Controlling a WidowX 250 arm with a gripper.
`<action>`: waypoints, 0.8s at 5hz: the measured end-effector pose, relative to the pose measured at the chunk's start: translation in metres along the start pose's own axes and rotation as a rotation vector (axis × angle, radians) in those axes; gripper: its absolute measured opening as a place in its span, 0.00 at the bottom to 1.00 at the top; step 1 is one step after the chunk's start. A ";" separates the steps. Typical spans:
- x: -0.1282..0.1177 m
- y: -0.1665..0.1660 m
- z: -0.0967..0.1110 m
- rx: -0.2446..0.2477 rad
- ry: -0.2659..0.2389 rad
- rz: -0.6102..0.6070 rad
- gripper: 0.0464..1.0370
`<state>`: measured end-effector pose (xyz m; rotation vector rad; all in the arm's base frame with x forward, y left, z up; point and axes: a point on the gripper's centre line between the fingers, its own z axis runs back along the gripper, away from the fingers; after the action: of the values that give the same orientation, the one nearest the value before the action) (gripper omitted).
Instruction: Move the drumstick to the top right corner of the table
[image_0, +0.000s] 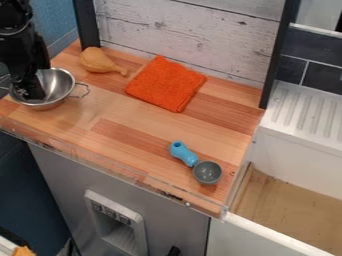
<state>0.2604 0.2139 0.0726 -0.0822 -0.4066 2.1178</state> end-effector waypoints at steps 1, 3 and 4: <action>-0.002 0.006 -0.009 0.035 0.004 -0.005 0.96; -0.024 -0.015 -0.004 -0.001 0.045 -0.059 0.96; -0.045 -0.035 0.004 -0.026 0.080 -0.115 0.96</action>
<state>0.3126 0.1930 0.0834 -0.1548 -0.3819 1.9892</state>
